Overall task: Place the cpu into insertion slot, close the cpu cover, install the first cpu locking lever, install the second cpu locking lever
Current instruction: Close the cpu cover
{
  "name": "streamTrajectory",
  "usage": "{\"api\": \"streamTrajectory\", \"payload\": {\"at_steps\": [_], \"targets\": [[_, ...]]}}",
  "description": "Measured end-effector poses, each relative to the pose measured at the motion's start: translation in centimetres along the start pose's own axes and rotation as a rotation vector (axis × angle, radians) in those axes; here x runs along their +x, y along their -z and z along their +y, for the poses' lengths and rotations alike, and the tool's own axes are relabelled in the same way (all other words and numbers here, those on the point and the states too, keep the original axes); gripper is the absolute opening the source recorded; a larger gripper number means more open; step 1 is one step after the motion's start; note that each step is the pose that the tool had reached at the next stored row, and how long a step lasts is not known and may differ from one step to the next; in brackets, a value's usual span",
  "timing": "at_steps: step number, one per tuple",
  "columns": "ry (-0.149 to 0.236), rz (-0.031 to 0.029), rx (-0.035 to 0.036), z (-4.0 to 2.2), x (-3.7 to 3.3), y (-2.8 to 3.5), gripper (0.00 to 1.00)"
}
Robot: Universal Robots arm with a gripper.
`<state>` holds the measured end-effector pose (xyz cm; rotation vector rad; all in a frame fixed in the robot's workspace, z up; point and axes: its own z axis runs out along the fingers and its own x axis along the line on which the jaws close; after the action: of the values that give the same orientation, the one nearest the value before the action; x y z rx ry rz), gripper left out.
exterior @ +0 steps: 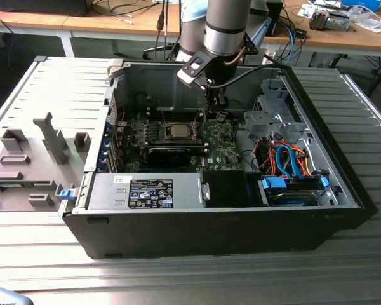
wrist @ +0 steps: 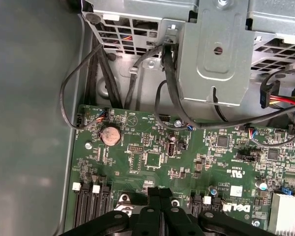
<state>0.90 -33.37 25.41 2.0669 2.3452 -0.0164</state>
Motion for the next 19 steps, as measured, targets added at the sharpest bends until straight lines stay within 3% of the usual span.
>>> {"api": "streamTrajectory", "payload": {"at_steps": [19], "targets": [[0.000,-0.0002,-0.0023,-0.99,0.12,0.03,0.11]]}}
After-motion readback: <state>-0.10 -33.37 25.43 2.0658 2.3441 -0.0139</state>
